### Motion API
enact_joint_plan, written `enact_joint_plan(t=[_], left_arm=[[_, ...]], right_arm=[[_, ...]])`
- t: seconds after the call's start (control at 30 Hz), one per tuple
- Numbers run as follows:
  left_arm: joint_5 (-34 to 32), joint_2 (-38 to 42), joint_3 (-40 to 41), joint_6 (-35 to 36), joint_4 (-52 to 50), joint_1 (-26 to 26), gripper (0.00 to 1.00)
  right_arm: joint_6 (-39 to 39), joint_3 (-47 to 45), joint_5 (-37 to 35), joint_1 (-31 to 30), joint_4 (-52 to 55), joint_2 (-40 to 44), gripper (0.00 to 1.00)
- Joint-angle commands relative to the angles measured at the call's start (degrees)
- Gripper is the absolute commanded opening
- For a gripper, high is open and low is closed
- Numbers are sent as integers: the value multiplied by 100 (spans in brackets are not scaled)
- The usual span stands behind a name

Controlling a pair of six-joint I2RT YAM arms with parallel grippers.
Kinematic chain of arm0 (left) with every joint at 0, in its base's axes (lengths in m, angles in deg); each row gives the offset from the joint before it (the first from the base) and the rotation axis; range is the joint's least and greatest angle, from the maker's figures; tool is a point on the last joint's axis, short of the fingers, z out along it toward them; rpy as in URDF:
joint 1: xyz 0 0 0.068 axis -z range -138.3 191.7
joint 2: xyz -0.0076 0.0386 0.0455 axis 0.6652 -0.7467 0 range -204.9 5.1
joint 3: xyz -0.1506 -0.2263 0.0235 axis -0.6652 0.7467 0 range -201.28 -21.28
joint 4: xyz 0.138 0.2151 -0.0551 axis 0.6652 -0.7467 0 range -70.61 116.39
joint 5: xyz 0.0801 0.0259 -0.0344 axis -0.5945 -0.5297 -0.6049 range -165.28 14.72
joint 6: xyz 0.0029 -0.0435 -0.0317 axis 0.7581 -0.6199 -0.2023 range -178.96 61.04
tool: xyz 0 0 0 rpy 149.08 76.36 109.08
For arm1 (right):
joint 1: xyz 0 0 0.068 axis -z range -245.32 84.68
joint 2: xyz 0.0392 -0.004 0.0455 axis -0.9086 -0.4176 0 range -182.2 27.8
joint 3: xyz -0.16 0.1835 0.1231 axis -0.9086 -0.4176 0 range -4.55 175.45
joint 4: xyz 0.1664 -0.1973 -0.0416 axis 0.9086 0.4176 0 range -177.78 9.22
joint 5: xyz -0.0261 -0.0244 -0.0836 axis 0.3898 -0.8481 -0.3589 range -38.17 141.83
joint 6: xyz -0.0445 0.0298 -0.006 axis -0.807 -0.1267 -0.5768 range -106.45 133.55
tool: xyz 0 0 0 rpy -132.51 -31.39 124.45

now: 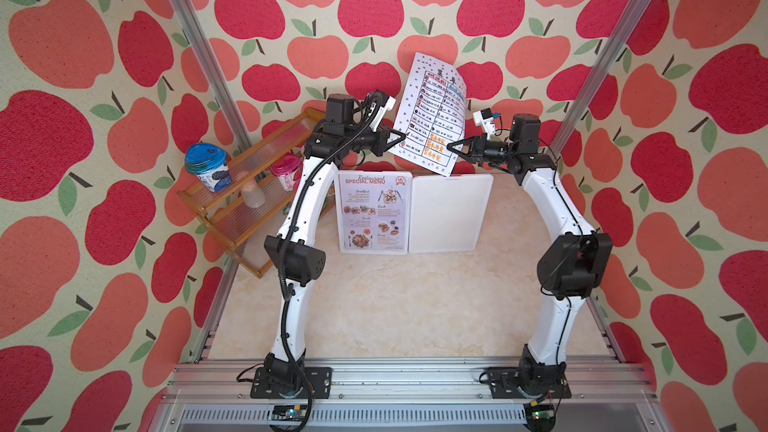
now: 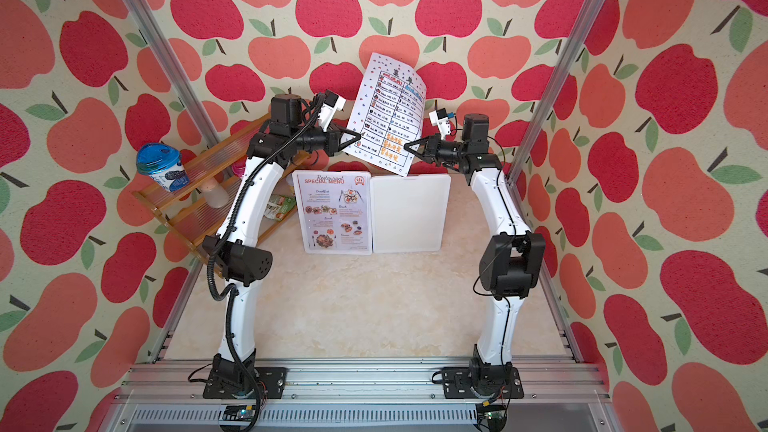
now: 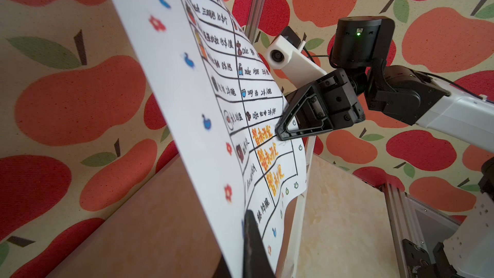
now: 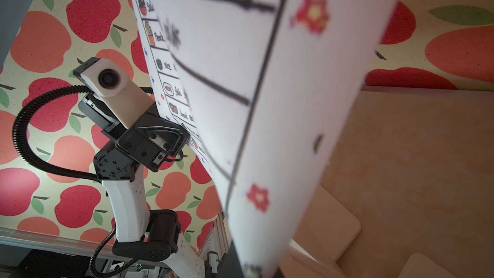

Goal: Insert the menus into the narrow rack
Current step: Insert the menu into the narrow rack.

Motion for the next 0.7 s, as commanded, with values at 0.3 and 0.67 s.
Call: enact_joint_plan(t=[0.3,0.67], left_arm=[[34,-66,-84,-80,21,-82,4],[43,-64,-91,-89,-53,-70,5]], right_arm=[[-165,186,13,-35,168,-92,0],[-181,95,49,-32,225,-58,0]])
